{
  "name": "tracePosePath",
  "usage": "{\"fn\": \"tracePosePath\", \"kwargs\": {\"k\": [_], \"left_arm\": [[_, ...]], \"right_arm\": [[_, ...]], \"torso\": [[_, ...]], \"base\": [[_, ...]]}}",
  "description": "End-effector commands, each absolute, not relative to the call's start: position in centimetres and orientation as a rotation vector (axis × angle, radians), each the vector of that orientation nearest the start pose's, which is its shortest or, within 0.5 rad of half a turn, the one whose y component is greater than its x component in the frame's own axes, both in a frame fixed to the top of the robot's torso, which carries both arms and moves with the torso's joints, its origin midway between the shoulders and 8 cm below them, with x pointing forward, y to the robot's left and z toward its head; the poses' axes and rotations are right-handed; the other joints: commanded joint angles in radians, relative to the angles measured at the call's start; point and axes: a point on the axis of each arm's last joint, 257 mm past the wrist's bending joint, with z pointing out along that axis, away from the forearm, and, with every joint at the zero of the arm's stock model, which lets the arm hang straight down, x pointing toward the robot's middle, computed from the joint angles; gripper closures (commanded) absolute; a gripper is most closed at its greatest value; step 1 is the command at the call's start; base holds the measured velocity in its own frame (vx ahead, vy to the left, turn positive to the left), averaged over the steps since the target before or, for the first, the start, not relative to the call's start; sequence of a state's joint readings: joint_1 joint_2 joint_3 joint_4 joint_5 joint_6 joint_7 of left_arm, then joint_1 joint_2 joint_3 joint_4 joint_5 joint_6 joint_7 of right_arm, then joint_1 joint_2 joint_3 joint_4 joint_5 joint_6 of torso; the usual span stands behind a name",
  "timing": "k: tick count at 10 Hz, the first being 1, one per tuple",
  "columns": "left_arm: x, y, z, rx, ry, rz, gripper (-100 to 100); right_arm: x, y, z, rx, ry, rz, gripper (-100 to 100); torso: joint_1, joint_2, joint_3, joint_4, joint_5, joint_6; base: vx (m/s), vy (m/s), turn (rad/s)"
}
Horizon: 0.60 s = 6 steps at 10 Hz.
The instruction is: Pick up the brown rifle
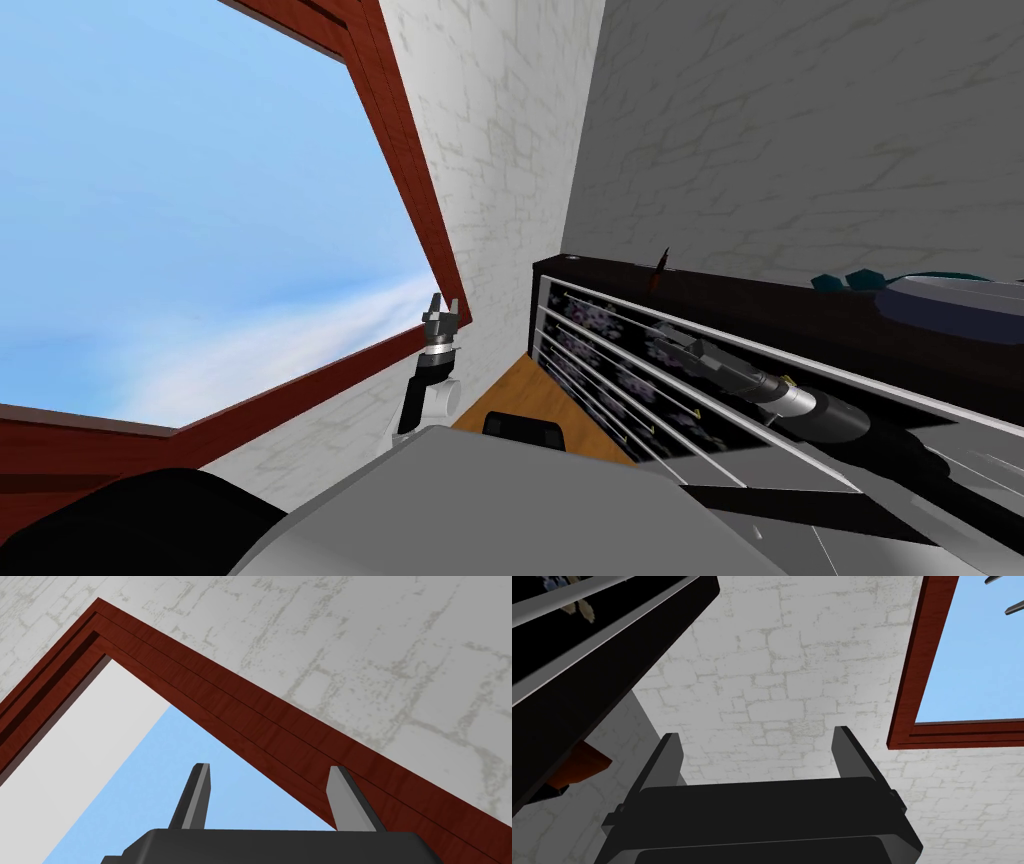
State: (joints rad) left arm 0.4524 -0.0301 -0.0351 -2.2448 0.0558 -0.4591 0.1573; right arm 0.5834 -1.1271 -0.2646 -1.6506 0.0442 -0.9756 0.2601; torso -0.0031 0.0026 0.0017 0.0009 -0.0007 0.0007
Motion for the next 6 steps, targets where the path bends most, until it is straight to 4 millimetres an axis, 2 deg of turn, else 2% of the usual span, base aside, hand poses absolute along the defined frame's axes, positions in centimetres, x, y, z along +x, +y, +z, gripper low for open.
{"fn": "tracePosePath", "kwargs": {"k": [1,2,3,5,6], "left_arm": [[36.2,27.3,1.7,-0.804,0.526,-1.528,0],[36.2,27.3,1.7,-0.804,0.526,-1.528,0],[36.2,27.3,1.7,-0.804,0.526,-1.528,0],[36.2,27.3,1.7,-0.804,0.526,-1.528,0],[36.2,27.3,1.7,-0.804,0.526,-1.528,0]], "right_arm": [[35.3,-39.6,-6.8,-0.443,1.479,0.639,-100],[35.0,-40.9,-7.3,-0.490,1.505,0.597,-100],[35.2,-41.1,-7.1,-0.518,1.523,0.587,-100],[35.5,-40.8,-6.8,-0.561,1.539,0.581,-100],[35.2,-42.1,-7.1,-0.616,1.567,0.539,-100]], "torso": [[0.000,0.000,0.000,0.000,0.000,0.000],[0.000,-0.001,-0.001,0.000,0.000,0.000],[0.001,-0.001,-0.001,0.000,0.000,-0.001],[0.000,-0.001,-0.001,0.000,0.000,0.000],[0.001,-0.002,-0.001,0.000,0.000,0.000]], "base": [[-0.019,-0.014,-0.003],[-0.044,-0.010,0.235],[-0.046,-0.026,0.146],[-0.013,-0.013,-0.015],[-0.031,-0.026,0.266]]}}
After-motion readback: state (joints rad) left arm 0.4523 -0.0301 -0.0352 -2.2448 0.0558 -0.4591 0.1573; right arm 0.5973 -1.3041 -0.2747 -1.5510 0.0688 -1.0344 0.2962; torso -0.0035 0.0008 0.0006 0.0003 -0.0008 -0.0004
